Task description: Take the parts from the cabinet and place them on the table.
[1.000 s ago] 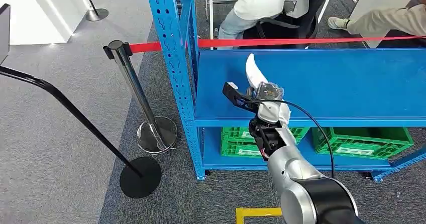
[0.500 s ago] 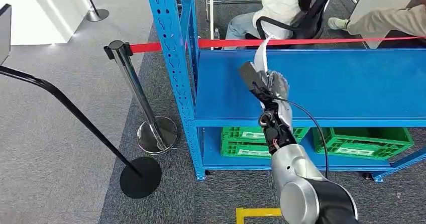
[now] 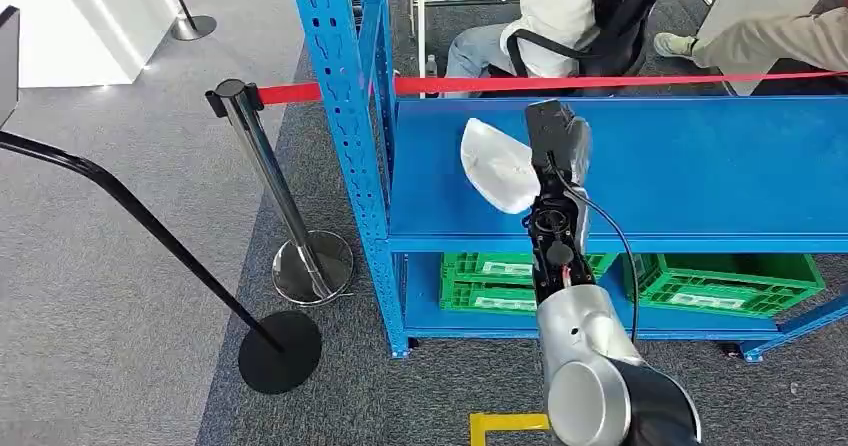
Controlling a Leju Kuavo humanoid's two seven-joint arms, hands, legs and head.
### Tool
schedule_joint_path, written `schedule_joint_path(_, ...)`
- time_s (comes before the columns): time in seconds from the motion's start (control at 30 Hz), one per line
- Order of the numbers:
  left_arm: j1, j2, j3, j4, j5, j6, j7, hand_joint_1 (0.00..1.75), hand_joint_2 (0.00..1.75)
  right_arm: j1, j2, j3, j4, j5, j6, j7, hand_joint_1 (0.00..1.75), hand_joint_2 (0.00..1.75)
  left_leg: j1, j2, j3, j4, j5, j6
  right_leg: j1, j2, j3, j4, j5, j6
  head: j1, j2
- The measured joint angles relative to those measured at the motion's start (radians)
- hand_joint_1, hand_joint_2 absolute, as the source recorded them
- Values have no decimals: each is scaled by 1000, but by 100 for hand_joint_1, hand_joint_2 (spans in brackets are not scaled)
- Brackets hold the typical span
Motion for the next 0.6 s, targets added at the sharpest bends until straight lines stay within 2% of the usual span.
schedule_joint_path(0.13, 2, 0, 8, 0, 3, 1, -6, 0, 0, 61, 22, 84, -135, -134, 2, -2, 175, 0, 0, 0, 0, 0, 0, 0, 0, 0, 0, 0, 0, 0, 0, 0)
schedule_joint_path(0.23, 3, 0, 9, 0, 3, 1, -10, 0, 0, 115, 31, 173, -252, -154, -12, 11, 175, 0, 0, 0, 0, 0, 0, 0, 0, 0, 0, 0, 0, 0, 0, 0)
schedule_joint_path(0.33, 4, 0, 9, 0, 3, 1, -11, 0, 0, 155, 31, 250, -336, -161, -36, 56, 175, 0, 0, 0, 0, 0, 0, 0, 0, 0, 0, 0, 0, 0, 0, 0)
schedule_joint_path(0.43, 4, 0, 9, 0, 1, 1, -12, 0, 0, 176, 30, 310, -381, -176, -49, 66, 175, 0, 0, 1, 0, 0, 0, 0, 0, 0, 0, 0, 0, 0, 0, 0)
schedule_joint_path(0.6, 4, 0, 9, 0, -2, 1, -12, 0, 0, 194, 24, 358, -410, -193, -64, 66, 175, 0, 0, 0, 0, 0, 0, 0, 0, 0, 0, 0, 0, 0, 0, 0)
